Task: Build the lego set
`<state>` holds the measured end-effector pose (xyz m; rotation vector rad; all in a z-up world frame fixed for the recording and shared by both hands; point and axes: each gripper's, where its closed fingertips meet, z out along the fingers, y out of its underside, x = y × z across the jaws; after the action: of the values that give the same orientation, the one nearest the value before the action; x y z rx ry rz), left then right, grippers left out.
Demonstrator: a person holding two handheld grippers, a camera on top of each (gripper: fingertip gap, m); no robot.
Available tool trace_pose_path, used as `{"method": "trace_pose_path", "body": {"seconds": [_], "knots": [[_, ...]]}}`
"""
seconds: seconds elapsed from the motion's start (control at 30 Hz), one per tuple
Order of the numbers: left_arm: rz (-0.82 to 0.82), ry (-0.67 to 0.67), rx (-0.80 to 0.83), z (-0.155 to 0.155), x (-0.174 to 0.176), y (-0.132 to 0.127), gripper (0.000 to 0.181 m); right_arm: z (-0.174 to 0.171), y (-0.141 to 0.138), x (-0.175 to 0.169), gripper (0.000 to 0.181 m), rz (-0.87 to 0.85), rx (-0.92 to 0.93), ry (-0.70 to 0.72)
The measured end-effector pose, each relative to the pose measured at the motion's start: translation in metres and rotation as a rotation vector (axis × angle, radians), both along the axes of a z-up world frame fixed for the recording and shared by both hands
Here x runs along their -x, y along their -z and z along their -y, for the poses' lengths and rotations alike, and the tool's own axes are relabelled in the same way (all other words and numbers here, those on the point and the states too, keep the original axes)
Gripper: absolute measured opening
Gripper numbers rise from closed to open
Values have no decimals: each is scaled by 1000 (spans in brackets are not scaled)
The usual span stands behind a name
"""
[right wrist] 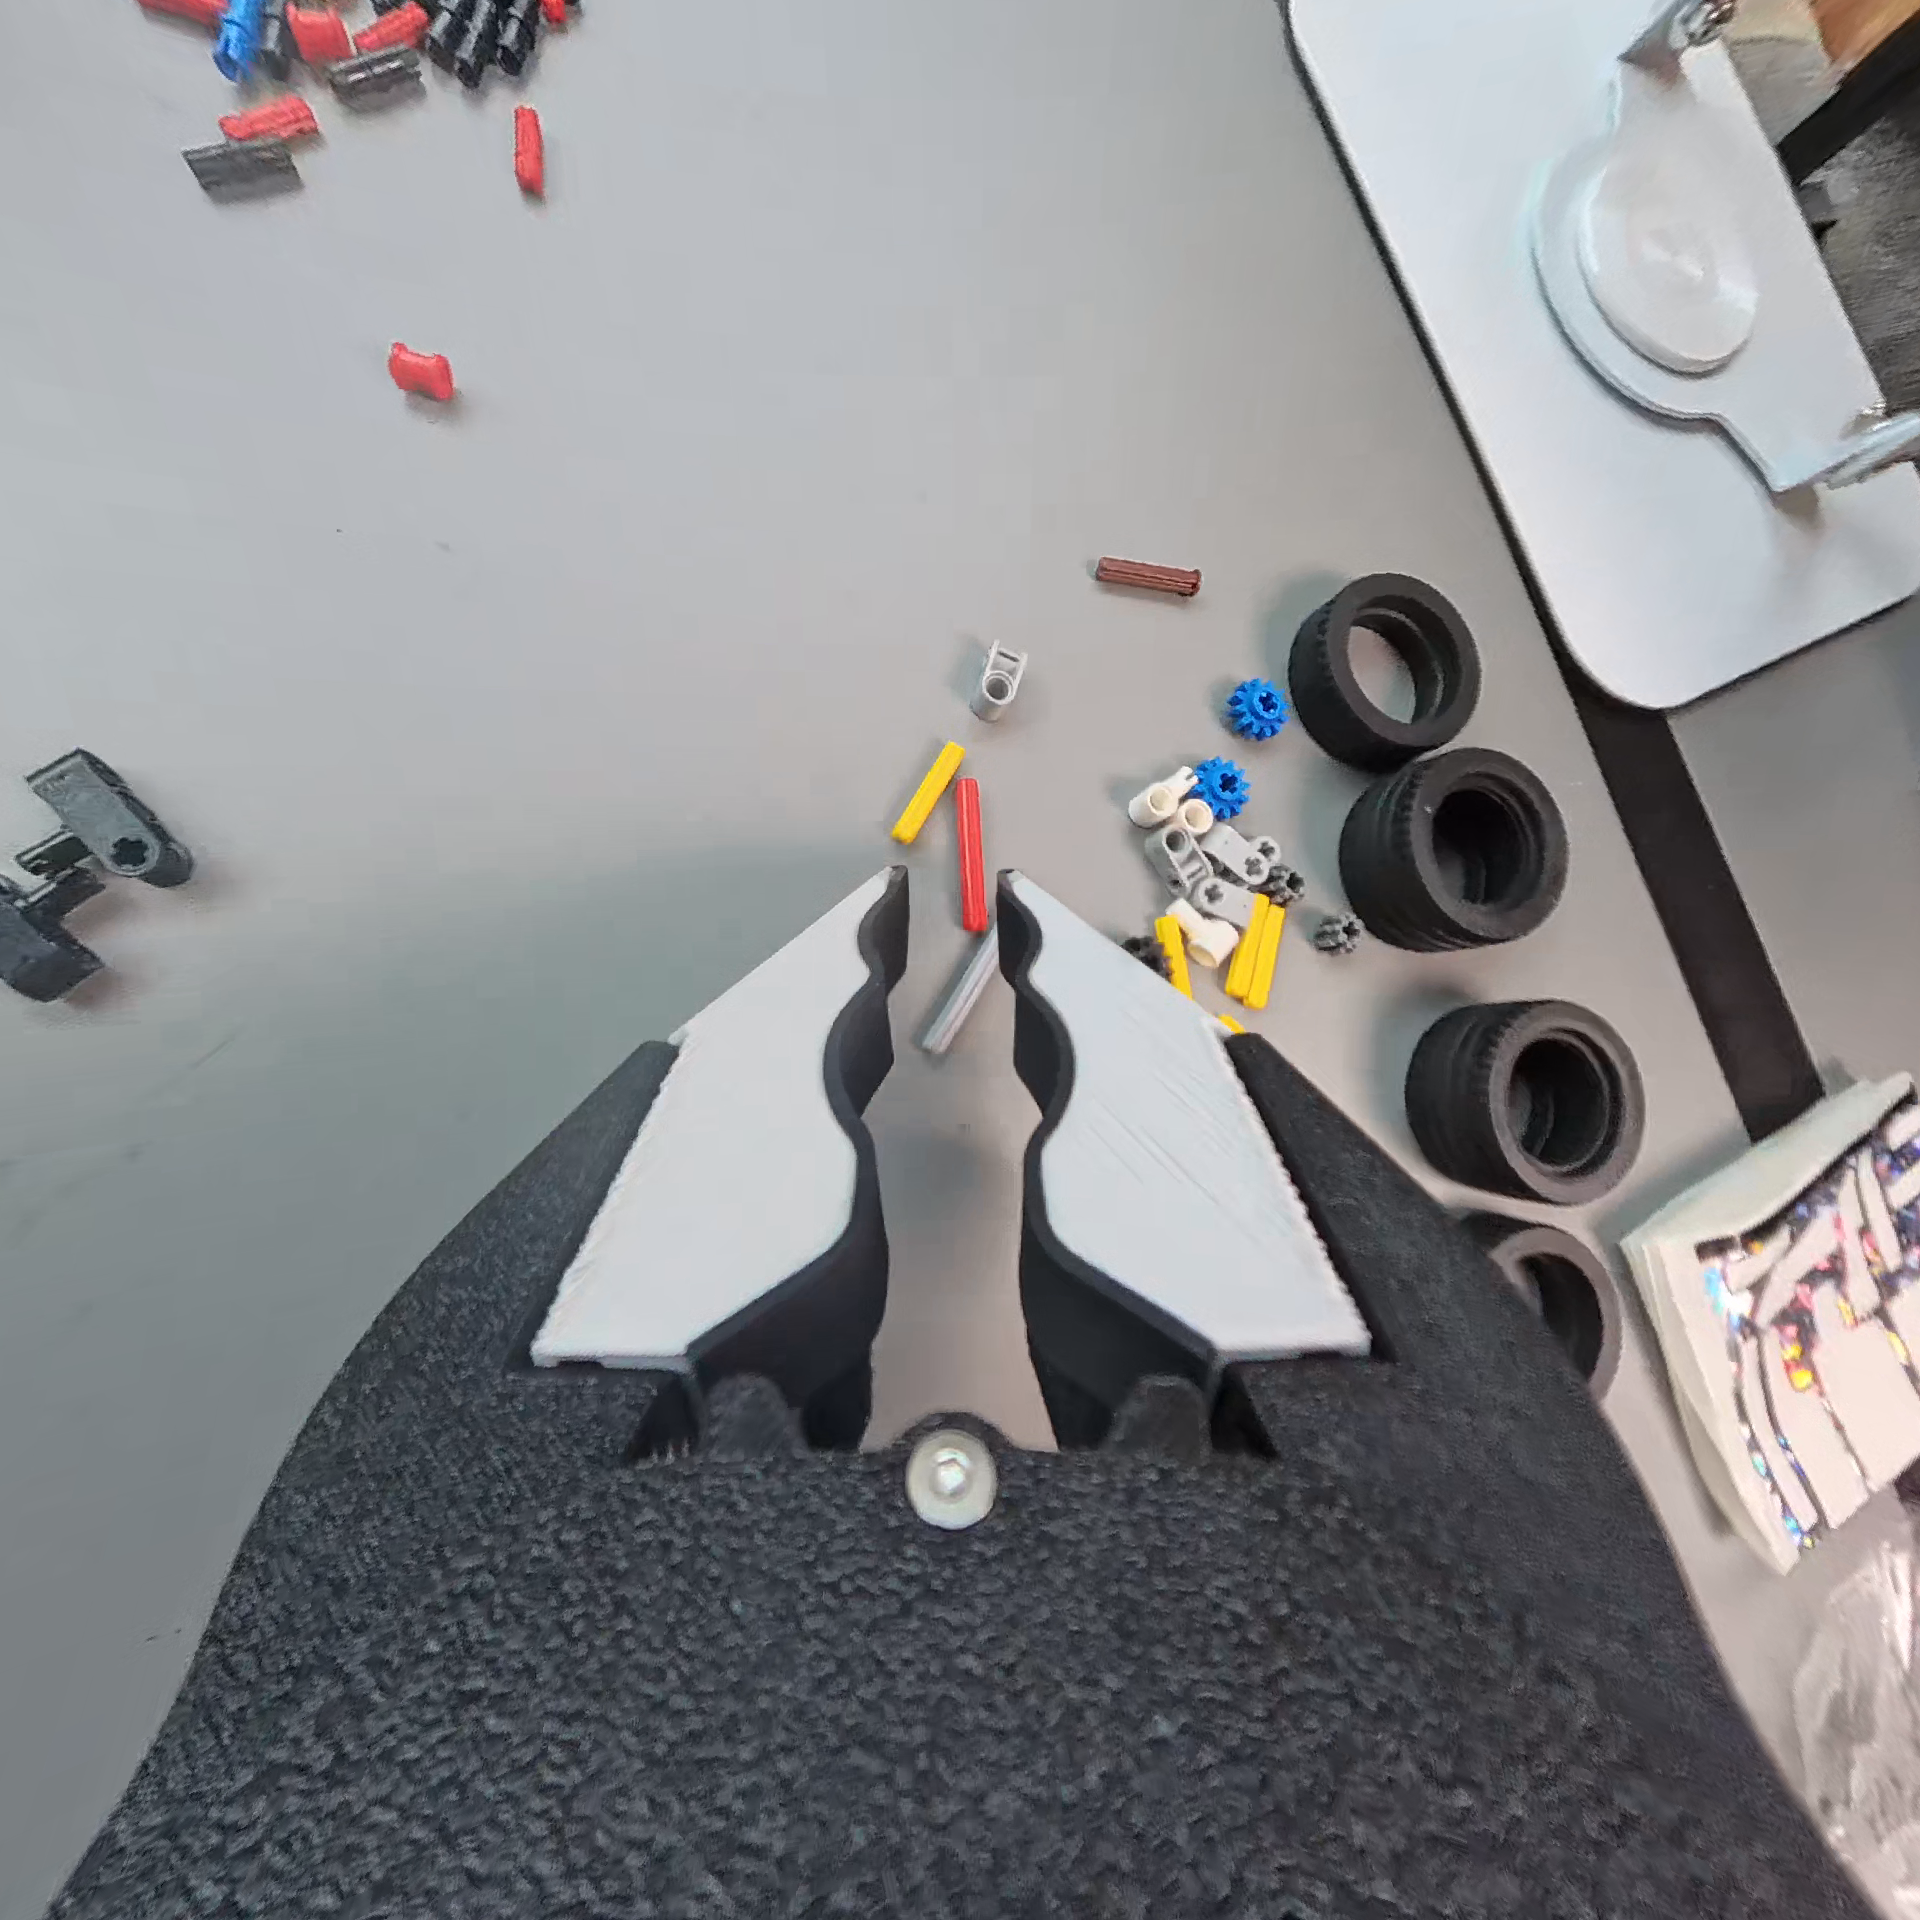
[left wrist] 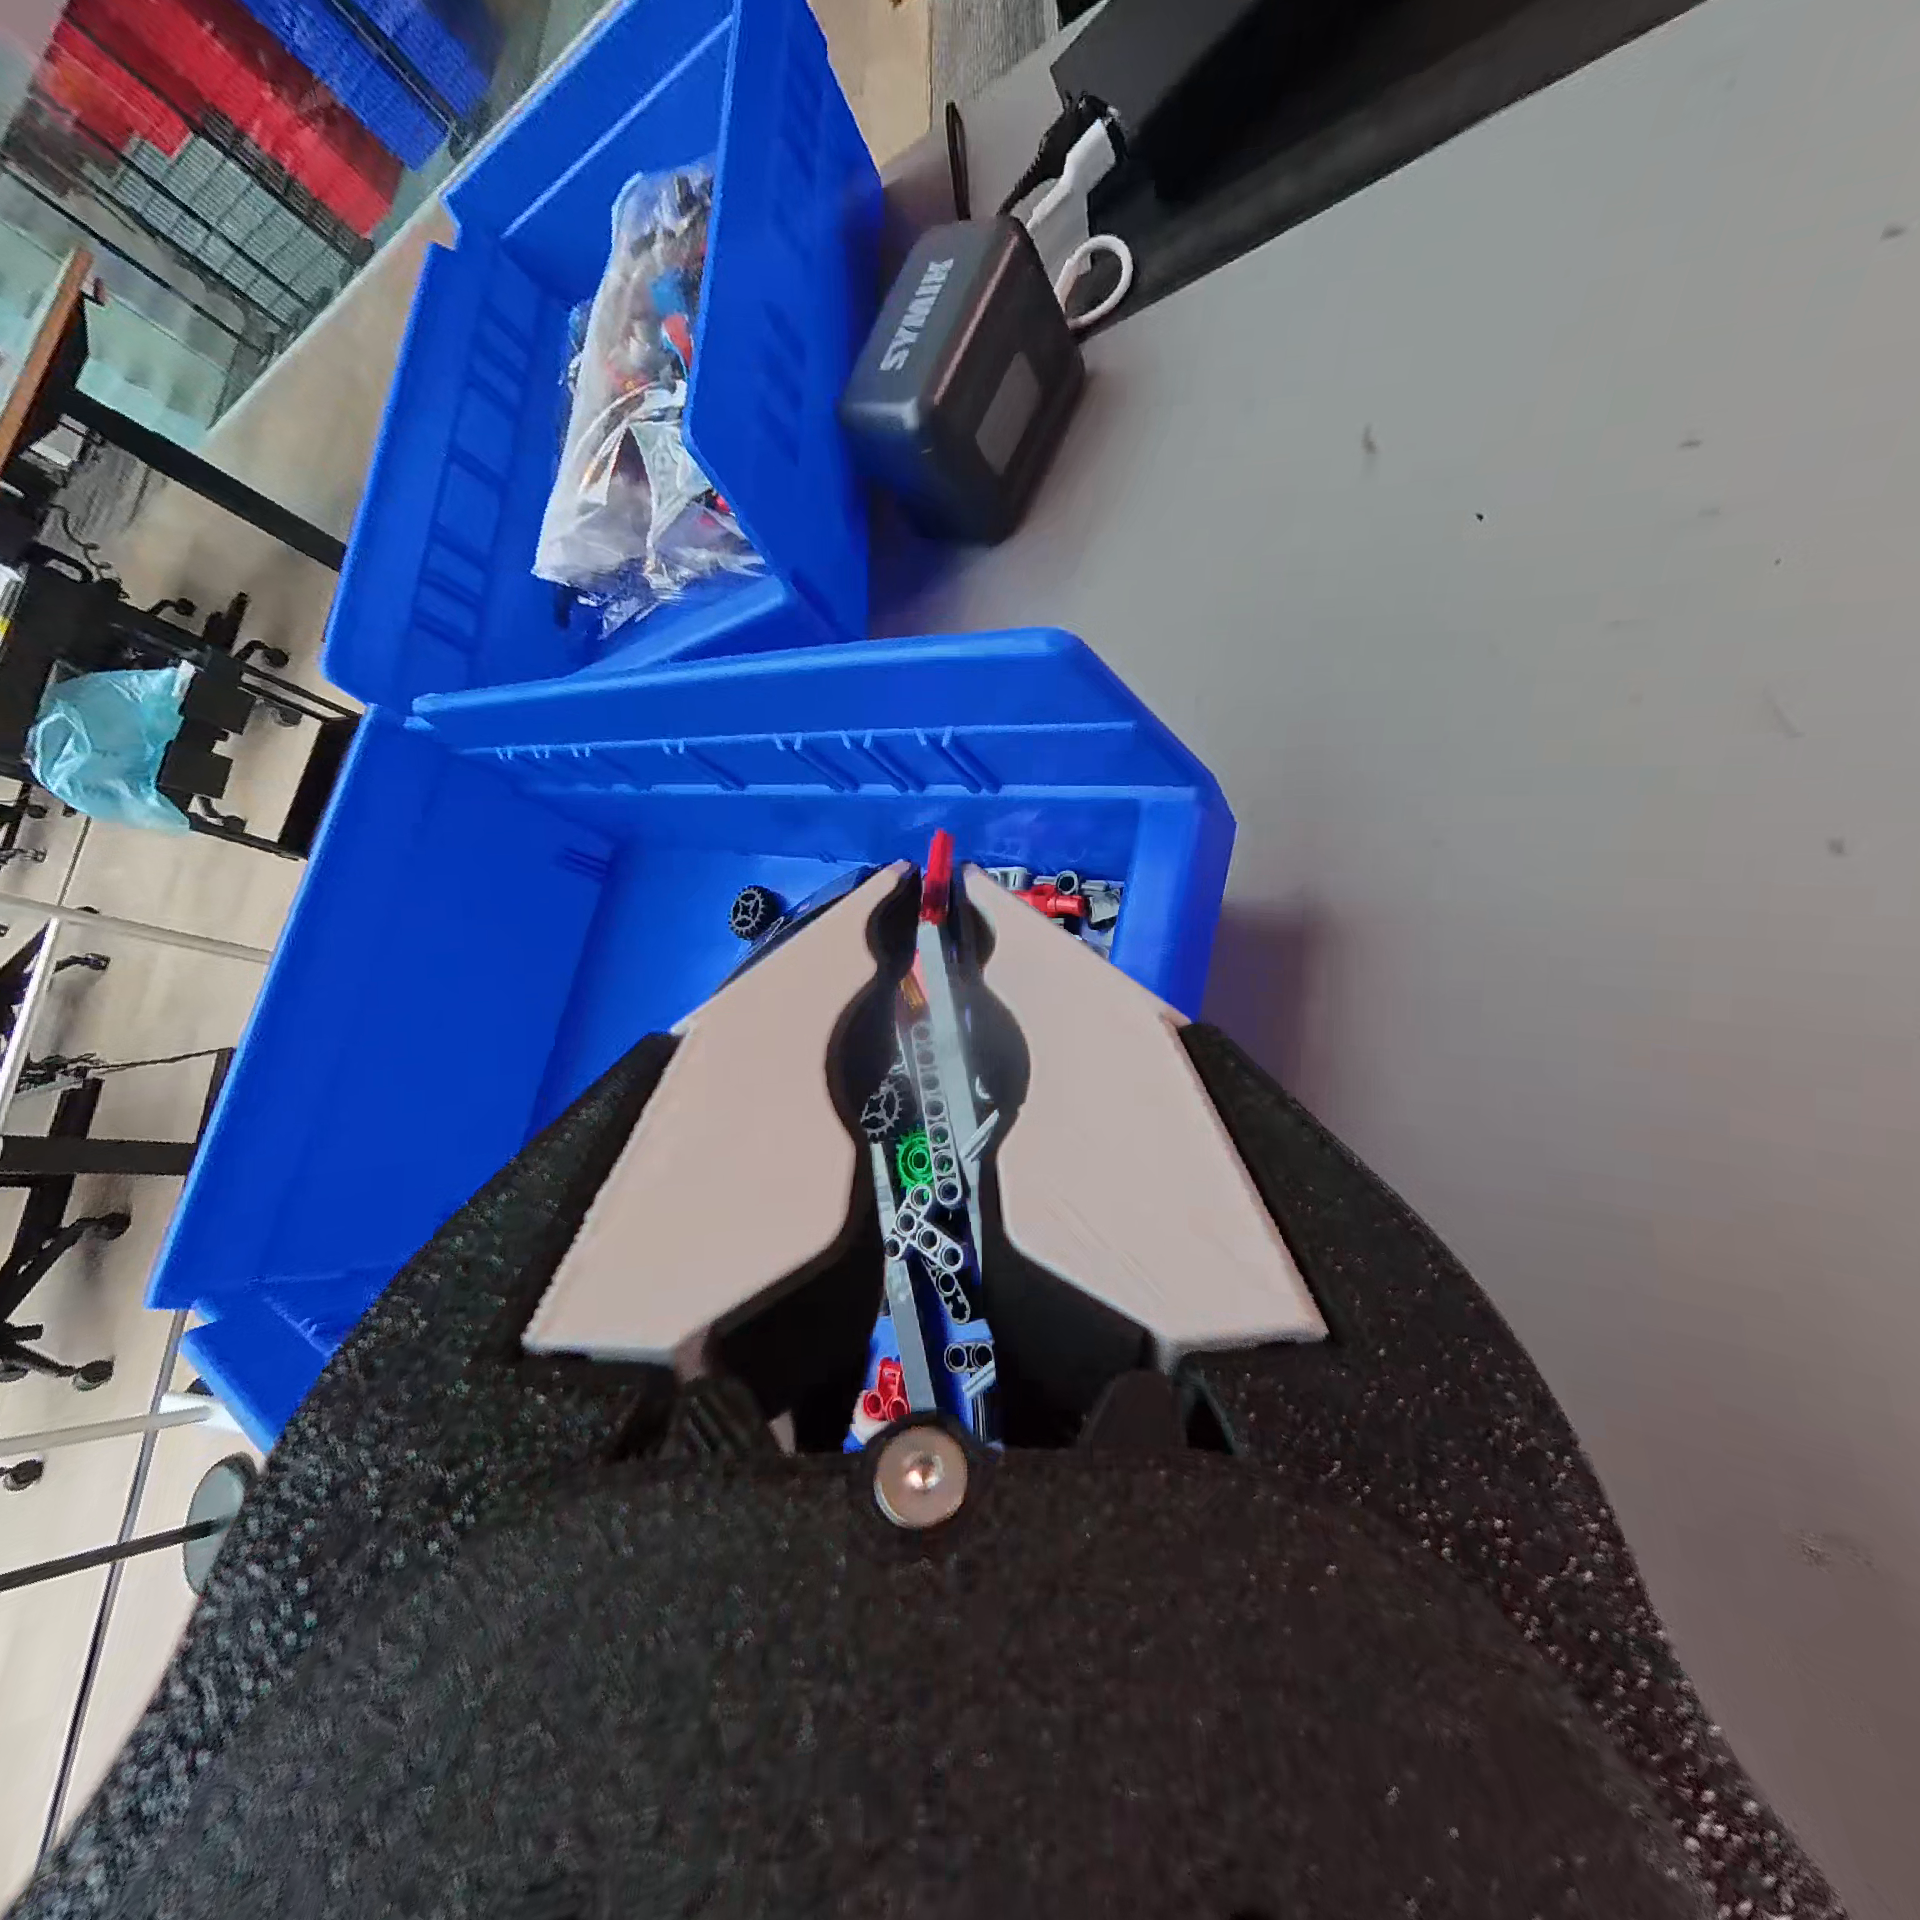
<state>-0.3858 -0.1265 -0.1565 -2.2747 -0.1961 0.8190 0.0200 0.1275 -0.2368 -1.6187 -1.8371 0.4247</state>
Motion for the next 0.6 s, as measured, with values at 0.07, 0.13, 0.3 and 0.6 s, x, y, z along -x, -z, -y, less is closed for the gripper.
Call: {"method": "trace_pose_path", "body": {"seconds": [0.07,0.13,0.3,0.6], "knots": [[-21,23,-24,-4,-6,-4,10,-3,6,4,16,48,12,-33],[-27,62,-72,-11,-16,-12,11,1,9,7,9,70,67,-62],[12,290,-204,-39,-67,-32,15,10,8,5,3,76,52,-90],[757,1148,-237,-59,-333,-10,24,160,-79,22,3,-294,-121,-410]]}}
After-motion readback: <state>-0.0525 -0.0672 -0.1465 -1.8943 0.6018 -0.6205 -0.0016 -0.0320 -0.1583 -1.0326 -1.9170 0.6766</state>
